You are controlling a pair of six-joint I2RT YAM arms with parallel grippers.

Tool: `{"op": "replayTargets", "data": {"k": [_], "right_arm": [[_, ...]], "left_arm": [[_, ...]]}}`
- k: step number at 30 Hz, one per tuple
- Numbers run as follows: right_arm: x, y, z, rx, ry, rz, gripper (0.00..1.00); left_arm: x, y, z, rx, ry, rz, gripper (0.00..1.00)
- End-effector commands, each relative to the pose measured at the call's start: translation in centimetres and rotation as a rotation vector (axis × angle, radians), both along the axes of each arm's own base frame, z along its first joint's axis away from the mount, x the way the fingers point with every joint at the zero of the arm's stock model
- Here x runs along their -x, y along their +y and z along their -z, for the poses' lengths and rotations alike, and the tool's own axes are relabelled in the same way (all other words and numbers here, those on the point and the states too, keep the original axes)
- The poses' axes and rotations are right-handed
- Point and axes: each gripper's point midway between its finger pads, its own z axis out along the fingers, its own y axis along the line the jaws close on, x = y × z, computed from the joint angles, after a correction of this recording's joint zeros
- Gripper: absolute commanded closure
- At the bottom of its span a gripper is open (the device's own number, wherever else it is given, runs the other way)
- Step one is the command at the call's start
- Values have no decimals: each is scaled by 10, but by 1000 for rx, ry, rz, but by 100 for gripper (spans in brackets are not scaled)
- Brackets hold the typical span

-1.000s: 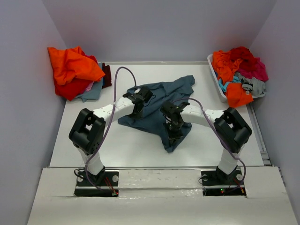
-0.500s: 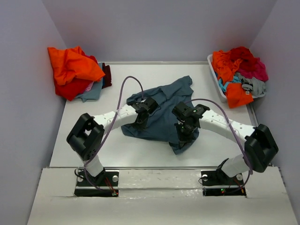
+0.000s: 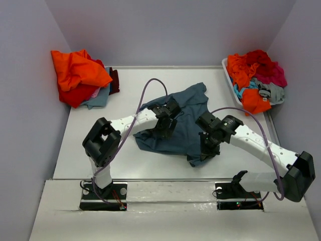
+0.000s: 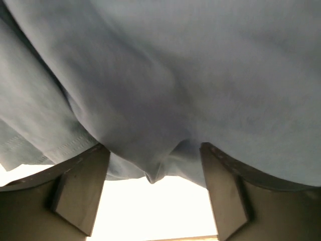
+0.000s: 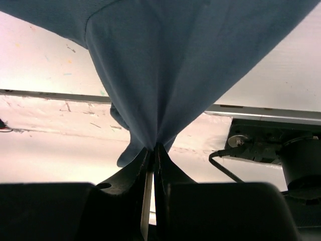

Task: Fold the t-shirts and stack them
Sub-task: Flatten the tshirt out

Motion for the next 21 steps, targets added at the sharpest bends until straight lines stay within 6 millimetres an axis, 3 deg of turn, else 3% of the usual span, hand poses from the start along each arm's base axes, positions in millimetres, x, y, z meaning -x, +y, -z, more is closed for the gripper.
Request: {"op": "replayTargets", "data": {"k": [1,8,11,21], "right_arm": [[8,-16,-8,39,5,65,89],[13,-20,-10,43,9,76,88],[13,-18,-5,38,17,63,88],[10,-12,8,42,42,11,88]], "left_arm": [[-14,-4,-16,-16,-45,4,10],[-27,7,2,-5,12,-73,11],[-32,14,-5,-21,-31,-100,11],[-48,80,5,-70,-32,-276,10]]}}
